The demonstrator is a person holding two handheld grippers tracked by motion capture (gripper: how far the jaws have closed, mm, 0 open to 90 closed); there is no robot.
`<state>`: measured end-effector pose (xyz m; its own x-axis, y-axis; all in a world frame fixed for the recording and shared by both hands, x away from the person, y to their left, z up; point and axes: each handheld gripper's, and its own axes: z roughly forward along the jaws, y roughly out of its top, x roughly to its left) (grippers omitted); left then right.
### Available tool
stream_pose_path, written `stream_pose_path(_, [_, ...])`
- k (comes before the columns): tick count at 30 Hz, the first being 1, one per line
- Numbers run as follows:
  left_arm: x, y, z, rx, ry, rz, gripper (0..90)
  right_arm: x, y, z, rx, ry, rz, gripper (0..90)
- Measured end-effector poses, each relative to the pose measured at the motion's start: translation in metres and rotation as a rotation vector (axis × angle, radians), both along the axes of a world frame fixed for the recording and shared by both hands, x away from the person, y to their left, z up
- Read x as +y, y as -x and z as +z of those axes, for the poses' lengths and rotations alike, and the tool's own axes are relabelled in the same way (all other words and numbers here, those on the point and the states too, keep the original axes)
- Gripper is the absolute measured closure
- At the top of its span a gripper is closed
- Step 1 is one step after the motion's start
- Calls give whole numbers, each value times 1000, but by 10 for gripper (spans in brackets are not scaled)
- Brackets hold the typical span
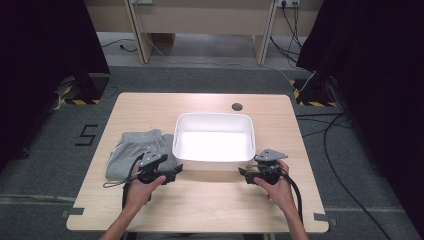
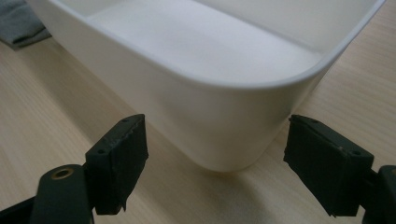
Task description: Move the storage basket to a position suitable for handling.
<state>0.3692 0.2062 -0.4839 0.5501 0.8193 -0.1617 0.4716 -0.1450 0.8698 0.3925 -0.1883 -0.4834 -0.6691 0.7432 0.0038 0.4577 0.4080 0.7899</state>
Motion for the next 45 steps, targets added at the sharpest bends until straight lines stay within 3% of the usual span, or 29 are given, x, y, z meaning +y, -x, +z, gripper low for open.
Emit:
stream_pose_path(6, [31, 6, 2, -11, -18, 52, 235, -5, 18, -1, -8, 13, -24, 218])
stream_pose_path(9, [48, 2, 0, -22, -80, 105, 232, -7, 27, -2, -10, 1, -27, 220])
stream_pose_path(13, [64, -6, -4, 6, -80, 160, 240, -8, 33, -2, -12, -6, -20, 220])
stream_pose_path(17, [71, -16, -9, 25, -133, 203, 249, -7, 36, -4, -10, -1, -16, 220])
stream_pose_path(25, [69, -23, -33, 91, -264, 192, 259, -4, 36, -6, -8, 1, 6, 220])
stream_pose_path(32, [68, -10, -37, 81, -245, 195, 273, -1, 37, -8, -1, 14, 19, 221])
stream_pose_path(45, [64, 44, -37, 75, -253, 151, 278, 1, 37, -9, -4, 12, 22, 221])
